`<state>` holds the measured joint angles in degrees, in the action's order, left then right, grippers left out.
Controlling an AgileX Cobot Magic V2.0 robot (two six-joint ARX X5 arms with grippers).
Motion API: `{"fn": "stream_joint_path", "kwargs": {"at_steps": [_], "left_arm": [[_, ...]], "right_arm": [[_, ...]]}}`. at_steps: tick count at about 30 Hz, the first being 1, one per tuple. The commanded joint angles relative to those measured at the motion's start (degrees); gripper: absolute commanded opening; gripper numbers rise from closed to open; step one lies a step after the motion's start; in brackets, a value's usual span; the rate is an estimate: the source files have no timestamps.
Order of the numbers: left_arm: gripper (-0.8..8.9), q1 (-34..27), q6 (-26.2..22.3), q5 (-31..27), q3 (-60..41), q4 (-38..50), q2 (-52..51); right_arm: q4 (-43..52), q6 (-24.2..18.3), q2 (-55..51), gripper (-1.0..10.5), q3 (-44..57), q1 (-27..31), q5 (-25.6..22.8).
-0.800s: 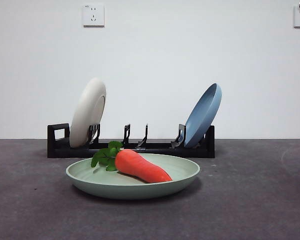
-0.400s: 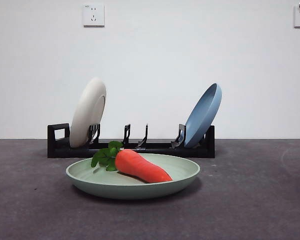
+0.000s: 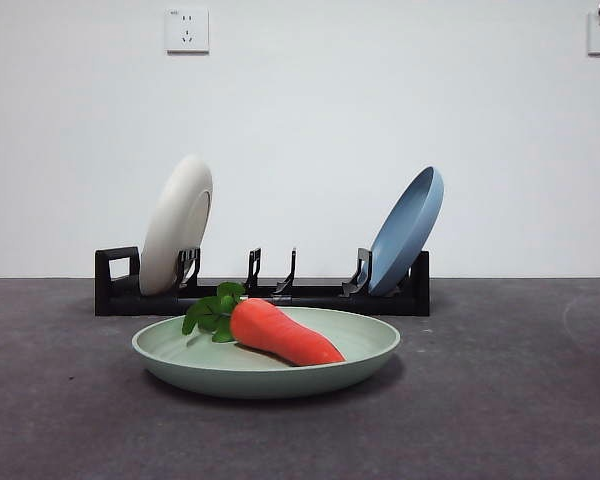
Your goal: Take the green plate from the plate rack,put the plate on the table,take the carrot from the table,put the carrot in the plate
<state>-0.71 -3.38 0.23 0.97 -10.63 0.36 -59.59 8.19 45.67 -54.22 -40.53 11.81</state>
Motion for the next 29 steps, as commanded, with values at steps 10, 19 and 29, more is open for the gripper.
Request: {"fn": "stream_joint_path", "kwargs": {"at_steps": [10, 19, 29], "left_arm": [[-0.04, -0.17, 0.39, 0.07, -0.76, 0.42, -0.17], [-0.04, -0.17, 0.39, 0.07, -0.76, 0.42, -0.17], [-0.04, -0.17, 0.39, 0.07, -0.76, 0.31, -0.17]], "right_arm": [[0.35, 0.33, -0.09, 0.0, 0.24, -0.09, -0.15], [0.33, 0.2, -0.09, 0.0, 0.24, -0.09, -0.17], [9.2, -6.34, -8.61, 0.0, 1.73, 12.0, -1.27]]}}
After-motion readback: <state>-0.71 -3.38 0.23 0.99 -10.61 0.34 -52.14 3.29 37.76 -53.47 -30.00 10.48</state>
